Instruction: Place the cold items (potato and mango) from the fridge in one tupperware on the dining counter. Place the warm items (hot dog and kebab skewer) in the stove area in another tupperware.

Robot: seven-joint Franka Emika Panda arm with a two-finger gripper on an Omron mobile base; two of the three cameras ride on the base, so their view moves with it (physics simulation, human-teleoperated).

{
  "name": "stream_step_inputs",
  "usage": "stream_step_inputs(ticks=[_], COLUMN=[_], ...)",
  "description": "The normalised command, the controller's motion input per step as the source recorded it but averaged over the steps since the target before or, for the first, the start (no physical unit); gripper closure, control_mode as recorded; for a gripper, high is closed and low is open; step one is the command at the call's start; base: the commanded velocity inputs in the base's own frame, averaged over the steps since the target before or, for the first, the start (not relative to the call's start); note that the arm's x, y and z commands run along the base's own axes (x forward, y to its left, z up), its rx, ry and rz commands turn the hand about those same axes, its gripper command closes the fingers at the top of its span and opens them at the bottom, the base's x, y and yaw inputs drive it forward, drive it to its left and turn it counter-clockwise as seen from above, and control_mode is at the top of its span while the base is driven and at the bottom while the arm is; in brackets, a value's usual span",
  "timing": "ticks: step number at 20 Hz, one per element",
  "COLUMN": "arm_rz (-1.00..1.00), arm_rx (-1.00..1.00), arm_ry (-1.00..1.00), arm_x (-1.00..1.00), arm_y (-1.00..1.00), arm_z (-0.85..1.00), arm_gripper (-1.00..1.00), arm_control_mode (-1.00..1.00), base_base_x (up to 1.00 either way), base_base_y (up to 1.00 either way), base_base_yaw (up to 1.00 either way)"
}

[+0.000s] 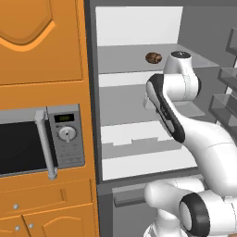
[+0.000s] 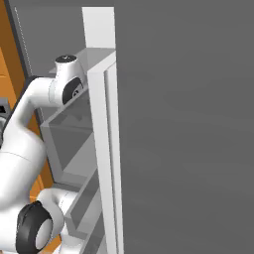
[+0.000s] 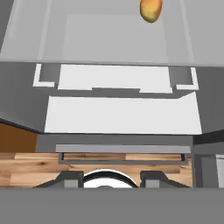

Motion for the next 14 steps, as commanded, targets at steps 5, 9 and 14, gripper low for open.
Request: stream_step_inputs(ticks=[5,9,14], arm_rz=[-0.08,-0.19,-0.09], arm_rx=[-0.01,-0.01,0.05], arm_ry=[-0.44,-0.49,-0.22], arm_x=[-0.36,-0.12,0.31], arm_y=[-0.19,-0.43,-0.35], arm_z=[-0.03,-0.31,-0.22], arm_gripper=[-1.00,-1.00,-1.00], arm_control_mode=[-1.00,-1.00,-1.00], base_base_x=[0.00,0.00,0.00], base_base_y=[0.00,0.00,0.00], base_base_yaw=[0.00,0.00,0.00])
